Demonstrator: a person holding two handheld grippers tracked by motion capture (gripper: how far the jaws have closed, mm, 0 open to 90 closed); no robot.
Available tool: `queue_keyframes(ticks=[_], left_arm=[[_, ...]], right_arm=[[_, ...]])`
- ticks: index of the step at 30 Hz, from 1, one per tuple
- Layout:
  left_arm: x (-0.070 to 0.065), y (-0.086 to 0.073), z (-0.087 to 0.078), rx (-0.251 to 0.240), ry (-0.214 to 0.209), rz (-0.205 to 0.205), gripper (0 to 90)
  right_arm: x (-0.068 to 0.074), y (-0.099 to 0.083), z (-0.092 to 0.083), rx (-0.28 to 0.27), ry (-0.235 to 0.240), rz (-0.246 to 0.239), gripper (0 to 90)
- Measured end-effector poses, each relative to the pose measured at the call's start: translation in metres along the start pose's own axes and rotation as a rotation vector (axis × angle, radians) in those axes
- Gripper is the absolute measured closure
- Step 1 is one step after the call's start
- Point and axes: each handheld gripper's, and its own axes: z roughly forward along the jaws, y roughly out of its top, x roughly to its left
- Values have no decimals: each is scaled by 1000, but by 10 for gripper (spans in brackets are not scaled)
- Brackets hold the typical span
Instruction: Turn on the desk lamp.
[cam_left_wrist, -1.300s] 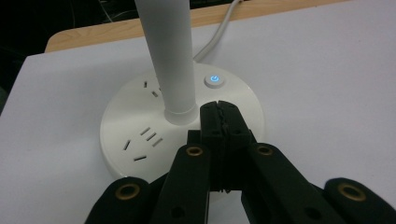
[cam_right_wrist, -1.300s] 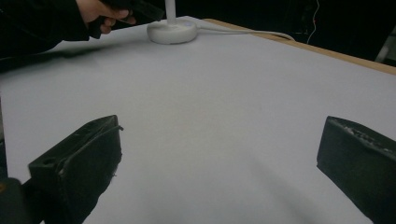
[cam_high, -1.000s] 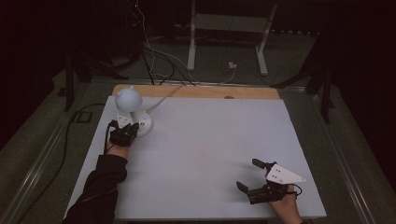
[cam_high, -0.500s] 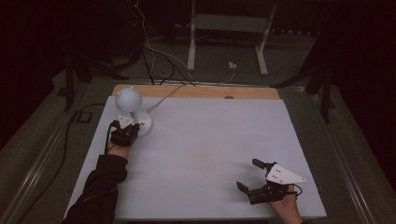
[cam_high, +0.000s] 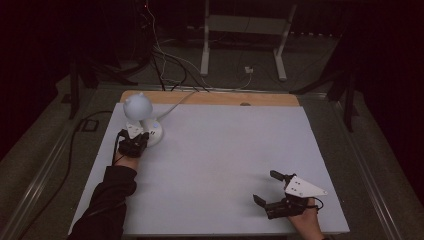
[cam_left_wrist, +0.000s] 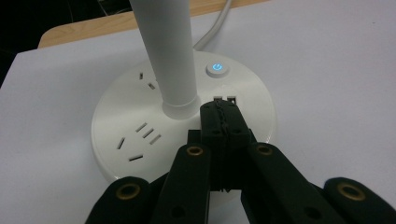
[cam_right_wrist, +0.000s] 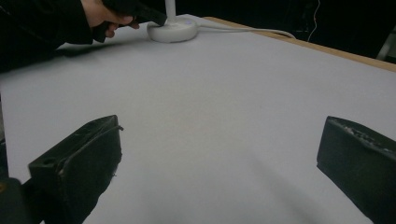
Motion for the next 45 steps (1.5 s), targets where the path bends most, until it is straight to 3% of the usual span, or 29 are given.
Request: queue_keyframes(ticks=[2,4,7,9,11,14,20,25,26,27,34,41,45], left_arm=[[-1,0,0,-3,3,19,900],[-1,0,-1,-4,16,-3,900],[-3,4,-8,-34,19,8,900],[-2,8,-12,-38,-2,-36,859],[-3,11,-15,-40,7,-54,832],[-2,13,-19,-35,6,-91,732],[-5,15,-26,-25,46,-109,568],[-4,18,-29,-23,51,-133,446],[-4,19,-30,-19,52,-135,377],[-5,19,-30,-14,55,-139,377],[-7,19,-31,12,45,-127,225],[-8,27,-40,8,-15,-146,18],[-11,29,-45,8,-49,-128,4]], right_arm=[[0,0,0,-2,1,3,0],[0,0,0,-2,1,6,0],[0,0,-1,-3,-1,1,0],[-1,0,-1,-8,-1,6,0],[-1,0,-1,-3,0,4,0],[-1,0,-1,-8,-1,4,0],[-1,1,-2,-8,-1,3,0],[-1,0,-1,-7,-2,2,0],[-1,0,-1,-5,-2,6,0],[-1,0,-1,-5,-2,6,0],[-1,0,-1,-3,-3,4,0],[-1,0,0,-2,0,4,0],[-1,0,0,-1,-1,6,0]])
